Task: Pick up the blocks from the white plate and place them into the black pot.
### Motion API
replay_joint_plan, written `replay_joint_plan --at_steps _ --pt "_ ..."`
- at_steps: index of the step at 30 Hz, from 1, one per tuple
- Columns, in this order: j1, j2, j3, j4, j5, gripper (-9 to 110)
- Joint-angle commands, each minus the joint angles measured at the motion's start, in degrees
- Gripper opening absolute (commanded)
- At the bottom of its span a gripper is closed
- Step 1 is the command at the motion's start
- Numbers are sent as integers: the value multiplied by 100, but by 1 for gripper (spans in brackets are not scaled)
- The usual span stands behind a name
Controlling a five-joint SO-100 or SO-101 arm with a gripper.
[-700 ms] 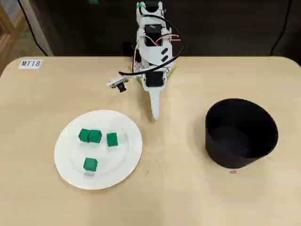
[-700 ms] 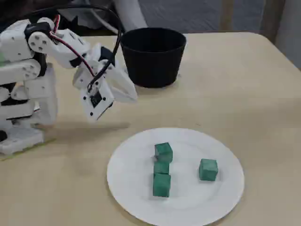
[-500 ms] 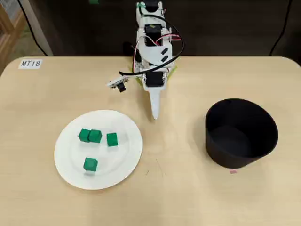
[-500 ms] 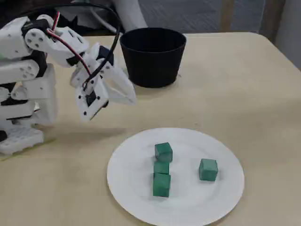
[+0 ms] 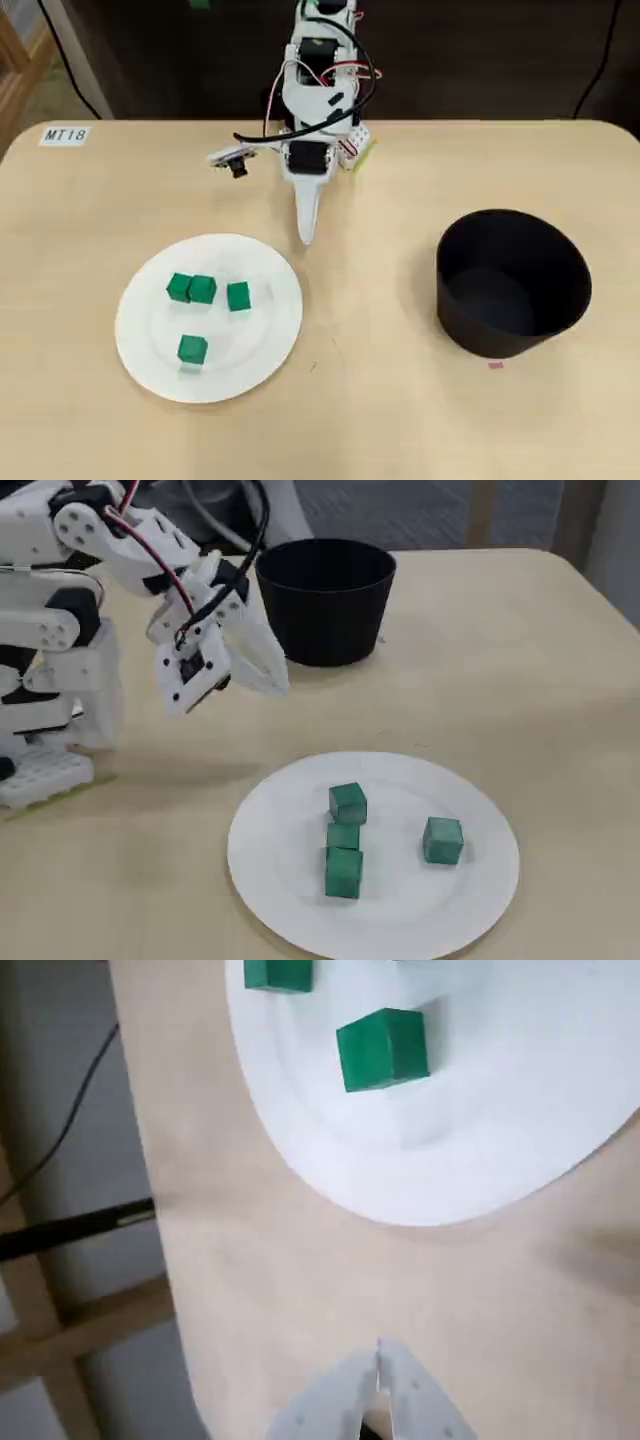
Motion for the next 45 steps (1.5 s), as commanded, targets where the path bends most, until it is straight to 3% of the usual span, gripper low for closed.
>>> replay_joint_plan --at_steps 1,5,10,24,36,45 --pt "-18 -1187 -1881 457 -264 -2" --pt "44 -2813 -3902 1327 -475 -2" --pt "457 -4078 -5238 1890 -369 -2" --pt "2619 -4711 -5221 2285 686 -2" --pt "3226 -5344 -5317 2004 -853 -2" --pt "3278 -6337 -5801 1784 -1151 -2"
